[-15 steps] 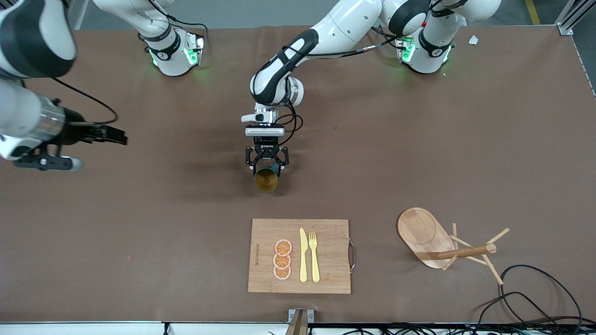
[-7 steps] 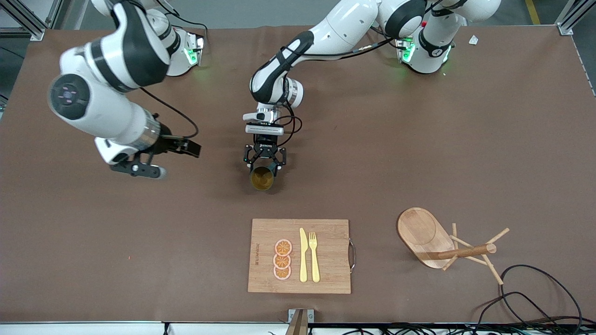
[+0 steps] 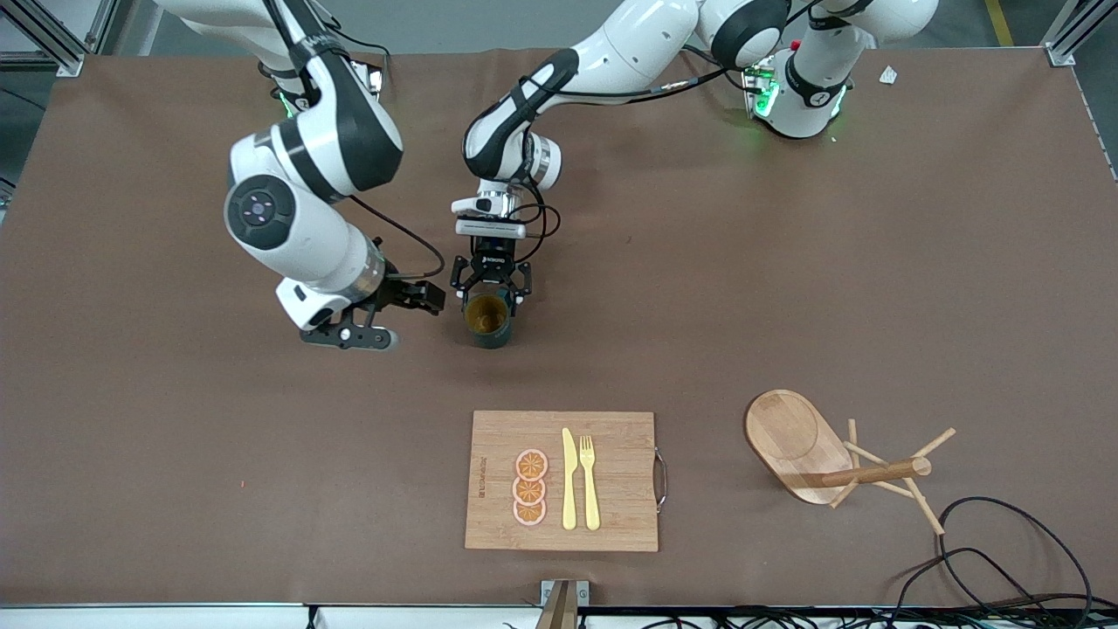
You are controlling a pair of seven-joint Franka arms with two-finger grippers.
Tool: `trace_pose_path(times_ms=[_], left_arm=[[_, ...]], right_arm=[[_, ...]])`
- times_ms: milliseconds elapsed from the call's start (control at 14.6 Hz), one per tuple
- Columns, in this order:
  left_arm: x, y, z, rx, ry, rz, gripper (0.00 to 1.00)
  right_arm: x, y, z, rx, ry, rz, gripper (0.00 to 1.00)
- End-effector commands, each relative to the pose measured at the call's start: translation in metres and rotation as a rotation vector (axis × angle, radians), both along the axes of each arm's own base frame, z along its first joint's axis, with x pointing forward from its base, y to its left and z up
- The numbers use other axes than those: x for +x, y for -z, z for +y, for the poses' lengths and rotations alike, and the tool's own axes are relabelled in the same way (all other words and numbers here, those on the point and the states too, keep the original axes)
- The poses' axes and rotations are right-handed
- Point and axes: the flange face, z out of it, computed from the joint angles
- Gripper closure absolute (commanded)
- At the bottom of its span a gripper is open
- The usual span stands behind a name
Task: Transfer cup from left to right arm and place
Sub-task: 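Hold the mug with the left gripper while the right gripper reaches it, then grasp the mug with the right gripper while the left gripper releases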
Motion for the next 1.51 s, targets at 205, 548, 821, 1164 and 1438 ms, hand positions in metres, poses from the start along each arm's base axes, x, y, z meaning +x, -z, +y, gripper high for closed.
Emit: trace_pose_path(times_ms=[205,548,821,1164,1438], left_arm=[[-0.061,-0.015,-0.006,-0.039,-0.203,0.075,0.0],[-0.105,-0.041,-0.006,-0.107,-0.412,0.137,0.0],[-0.131,-0.058,0.012,-0.132,-0.497,0.182,0.0],[-0.148,-0.093,0.048,-0.1,-0.602,0.262,0.0],[-0.137,-0.117,0.091,-0.071,-0.739,0.33,0.01]], right_arm=[[-0.006,0.053,0.039,0.0,-0.034,0.003,0.0],[-0.013,0.085,0.053,-0.012,-0.076,0.001,0.0],[-0.033,0.12,0.051,-0.024,-0.116,-0.004,0.0],[-0.045,0.143,0.046,-0.025,-0.126,-0.033,0.0],[-0.046,0.145,0.046,-0.026,-0.127,-0.033,0.42]])
